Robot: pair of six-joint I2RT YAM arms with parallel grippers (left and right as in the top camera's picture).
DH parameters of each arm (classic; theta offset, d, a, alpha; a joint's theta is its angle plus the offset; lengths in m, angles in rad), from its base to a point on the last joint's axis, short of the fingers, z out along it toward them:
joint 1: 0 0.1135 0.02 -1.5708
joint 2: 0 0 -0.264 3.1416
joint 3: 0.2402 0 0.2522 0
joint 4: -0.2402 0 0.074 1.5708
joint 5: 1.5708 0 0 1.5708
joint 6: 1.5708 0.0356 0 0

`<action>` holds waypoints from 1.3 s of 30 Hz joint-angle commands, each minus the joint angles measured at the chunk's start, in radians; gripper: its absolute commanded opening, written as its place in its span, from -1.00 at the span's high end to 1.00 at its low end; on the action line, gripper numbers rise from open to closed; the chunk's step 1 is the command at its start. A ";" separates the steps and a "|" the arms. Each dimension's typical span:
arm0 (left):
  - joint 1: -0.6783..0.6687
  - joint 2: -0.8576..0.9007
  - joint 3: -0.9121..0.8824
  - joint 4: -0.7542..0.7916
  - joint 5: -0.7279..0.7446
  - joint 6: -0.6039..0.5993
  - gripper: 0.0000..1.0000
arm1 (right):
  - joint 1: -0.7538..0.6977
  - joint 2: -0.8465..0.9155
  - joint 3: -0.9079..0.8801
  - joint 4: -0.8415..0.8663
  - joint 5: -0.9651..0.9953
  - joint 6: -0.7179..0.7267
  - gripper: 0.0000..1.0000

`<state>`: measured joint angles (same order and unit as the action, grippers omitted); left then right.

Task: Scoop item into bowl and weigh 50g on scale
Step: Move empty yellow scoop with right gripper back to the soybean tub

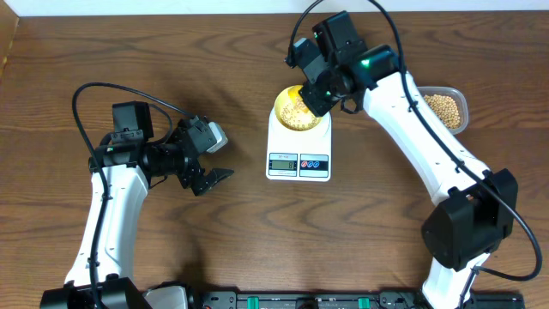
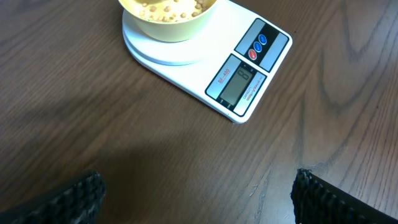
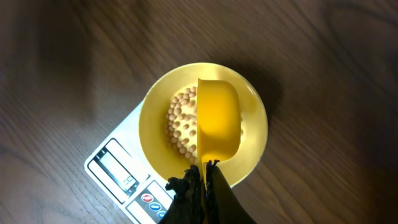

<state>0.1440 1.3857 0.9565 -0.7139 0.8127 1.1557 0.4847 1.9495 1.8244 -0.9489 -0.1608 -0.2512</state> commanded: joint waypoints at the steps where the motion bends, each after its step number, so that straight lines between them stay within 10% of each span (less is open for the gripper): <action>1: 0.003 0.006 -0.010 -0.003 0.005 -0.002 -0.95 | 0.016 -0.016 0.021 0.002 0.045 -0.019 0.98; 25: 0.003 0.006 -0.010 -0.003 0.005 -0.002 -0.95 | 0.061 -0.016 0.021 -0.001 0.109 -0.190 0.98; 39: 0.003 0.006 -0.010 -0.003 0.005 -0.002 -0.95 | -0.210 -0.211 0.044 0.023 -0.112 0.304 0.98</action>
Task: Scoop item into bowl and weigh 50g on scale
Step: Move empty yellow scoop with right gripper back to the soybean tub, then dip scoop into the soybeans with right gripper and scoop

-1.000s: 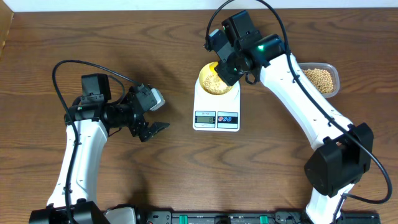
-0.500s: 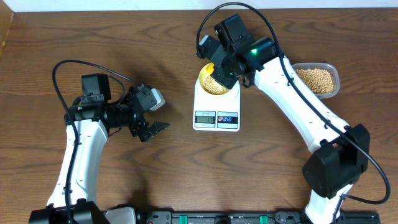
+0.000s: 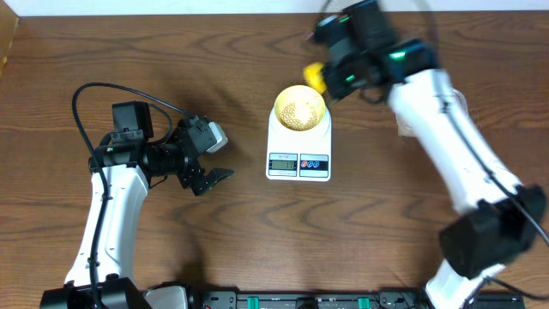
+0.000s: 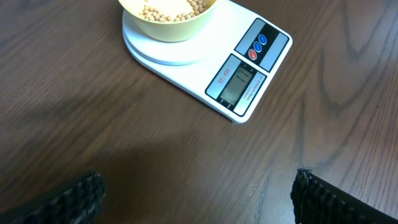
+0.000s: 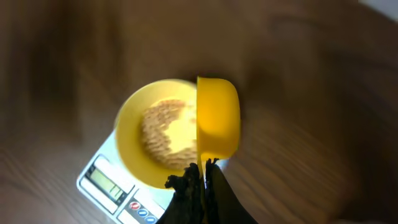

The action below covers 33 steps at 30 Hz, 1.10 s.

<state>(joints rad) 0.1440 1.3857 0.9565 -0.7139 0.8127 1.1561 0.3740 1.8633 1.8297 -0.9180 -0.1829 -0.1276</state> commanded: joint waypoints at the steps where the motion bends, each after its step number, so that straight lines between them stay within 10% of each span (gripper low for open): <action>1: 0.003 0.006 -0.010 -0.003 0.005 -0.002 -0.95 | -0.125 -0.142 0.039 -0.021 -0.106 0.180 0.98; 13: 0.003 0.006 -0.010 -0.003 0.005 -0.002 -0.95 | -0.395 -0.176 0.039 -0.407 0.045 0.175 0.98; 33: 0.003 0.006 -0.010 -0.003 0.005 -0.002 -0.95 | -0.418 0.038 0.038 -0.426 0.283 0.089 0.98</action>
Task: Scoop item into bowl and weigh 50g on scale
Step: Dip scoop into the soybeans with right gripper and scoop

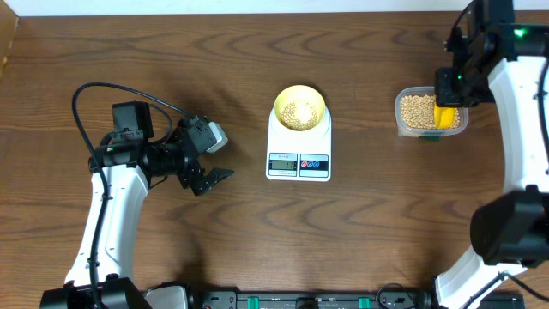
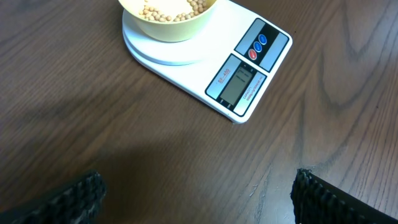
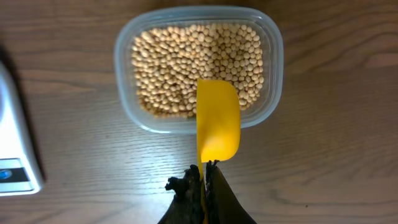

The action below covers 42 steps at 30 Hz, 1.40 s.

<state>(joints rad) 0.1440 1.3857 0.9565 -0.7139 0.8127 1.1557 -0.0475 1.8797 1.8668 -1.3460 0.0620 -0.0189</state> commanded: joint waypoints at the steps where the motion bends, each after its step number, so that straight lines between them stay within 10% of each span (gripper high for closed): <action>1: 0.003 0.006 -0.010 -0.003 0.005 -0.002 -0.95 | 0.003 0.030 0.001 0.004 0.037 -0.020 0.98; 42: 0.003 0.006 -0.010 -0.003 0.005 -0.002 -0.95 | -0.171 0.163 -0.002 0.070 -0.399 0.022 0.98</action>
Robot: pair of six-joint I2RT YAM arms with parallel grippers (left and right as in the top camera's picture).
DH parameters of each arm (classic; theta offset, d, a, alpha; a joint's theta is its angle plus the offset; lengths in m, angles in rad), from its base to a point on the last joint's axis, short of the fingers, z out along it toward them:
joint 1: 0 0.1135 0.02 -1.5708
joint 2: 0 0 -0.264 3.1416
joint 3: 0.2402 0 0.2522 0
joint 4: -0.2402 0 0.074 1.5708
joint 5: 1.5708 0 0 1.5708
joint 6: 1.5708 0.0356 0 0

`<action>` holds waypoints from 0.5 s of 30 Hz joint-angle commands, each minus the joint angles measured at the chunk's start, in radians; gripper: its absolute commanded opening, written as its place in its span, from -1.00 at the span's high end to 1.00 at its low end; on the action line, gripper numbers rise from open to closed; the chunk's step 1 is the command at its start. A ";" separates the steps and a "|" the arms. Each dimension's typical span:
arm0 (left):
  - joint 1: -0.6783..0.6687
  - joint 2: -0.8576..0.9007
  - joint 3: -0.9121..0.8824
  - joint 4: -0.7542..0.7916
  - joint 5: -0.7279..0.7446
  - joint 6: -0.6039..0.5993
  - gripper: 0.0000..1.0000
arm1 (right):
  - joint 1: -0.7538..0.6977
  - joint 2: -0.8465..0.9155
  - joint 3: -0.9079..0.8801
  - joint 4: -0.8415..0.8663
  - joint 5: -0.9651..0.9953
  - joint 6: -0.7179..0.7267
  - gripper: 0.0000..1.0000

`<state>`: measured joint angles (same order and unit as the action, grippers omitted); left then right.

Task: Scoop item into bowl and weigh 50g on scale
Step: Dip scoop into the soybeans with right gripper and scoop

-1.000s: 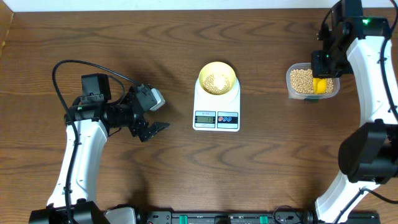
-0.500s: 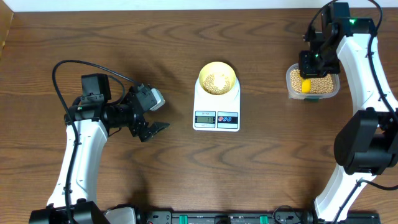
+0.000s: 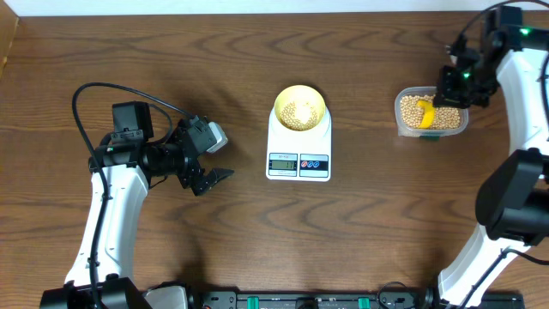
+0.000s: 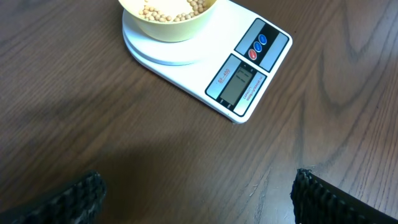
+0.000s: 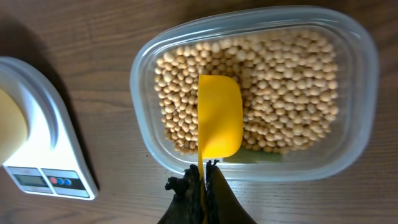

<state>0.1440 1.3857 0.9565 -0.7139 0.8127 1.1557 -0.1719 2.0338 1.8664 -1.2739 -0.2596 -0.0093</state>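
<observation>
A yellow bowl (image 3: 299, 110) part-filled with soybeans stands on the white scale (image 3: 298, 160), whose display faces the front. At the far right a clear tub of soybeans (image 3: 432, 112) sits on the table. My right gripper (image 5: 204, 180) is shut on the handle of a yellow scoop (image 5: 219, 123), whose cup is down among the beans in the tub (image 5: 255, 93). My left gripper (image 3: 210, 178) stands open left of the scale, nothing between its fingers (image 4: 81, 193). The bowl (image 4: 168, 15) and scale (image 4: 239, 68) also show in the left wrist view.
The dark wood table (image 3: 257, 232) runs to a pale wall edge at the back. A black cable (image 3: 103, 90) loops over the left arm. A rail of equipment lies along the front edge (image 3: 300, 300).
The right gripper has shifted over the tub and turned; the scoop's cup, then at the tub's near rim, now lies lower among the beans. The left arm has not moved.
The right gripper first held the scoop tipped over the yellow bowl on the scale. Then it was lifting away to the right of the bowl. Then it was at the bean tub's rim, and now the scoop sits in the beans. The left gripper stayed open throughout.
</observation>
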 commanded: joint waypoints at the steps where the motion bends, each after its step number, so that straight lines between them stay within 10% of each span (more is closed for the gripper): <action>1: 0.003 0.006 -0.010 -0.003 0.005 -0.002 -0.96 | -0.057 0.008 -0.001 -0.002 -0.081 0.012 0.98; 15: 0.003 0.006 -0.010 -0.003 0.005 -0.002 -0.95 | -0.171 -0.002 -0.001 -0.002 -0.243 -0.084 0.98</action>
<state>0.1440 1.3857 0.9565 -0.7139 0.8127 1.1557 -0.3096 2.0338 1.8664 -1.2743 -0.4168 -0.0551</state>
